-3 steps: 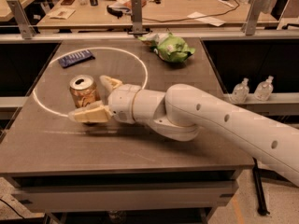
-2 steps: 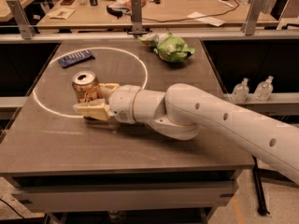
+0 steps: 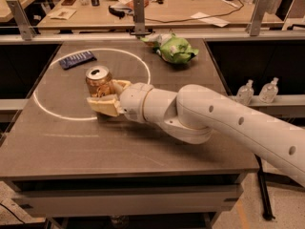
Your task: Move orange can near green rice chip bag
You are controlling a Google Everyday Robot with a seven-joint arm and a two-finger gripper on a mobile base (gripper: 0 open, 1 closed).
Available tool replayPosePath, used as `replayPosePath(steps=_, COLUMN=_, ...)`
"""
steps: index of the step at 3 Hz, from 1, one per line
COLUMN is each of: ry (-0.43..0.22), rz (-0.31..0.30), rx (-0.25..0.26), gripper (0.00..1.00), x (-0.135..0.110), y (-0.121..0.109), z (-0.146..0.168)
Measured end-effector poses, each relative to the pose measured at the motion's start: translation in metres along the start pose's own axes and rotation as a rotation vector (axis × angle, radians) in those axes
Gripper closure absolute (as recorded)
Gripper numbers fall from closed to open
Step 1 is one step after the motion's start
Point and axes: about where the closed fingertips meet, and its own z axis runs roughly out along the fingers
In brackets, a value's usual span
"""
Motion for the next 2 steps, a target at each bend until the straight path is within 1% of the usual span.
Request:
replayPosePath(steps=1, ry=0.024, rz=-0.027, rx=0.106, gripper=1.00, x=-0.006, y=-0.031, z=-0.018)
replayPosePath(steps=2, ry=0.044, rz=-0.047, rx=0.204, gripper=1.00, x=-0.006, y=-0.061, z=-0.032)
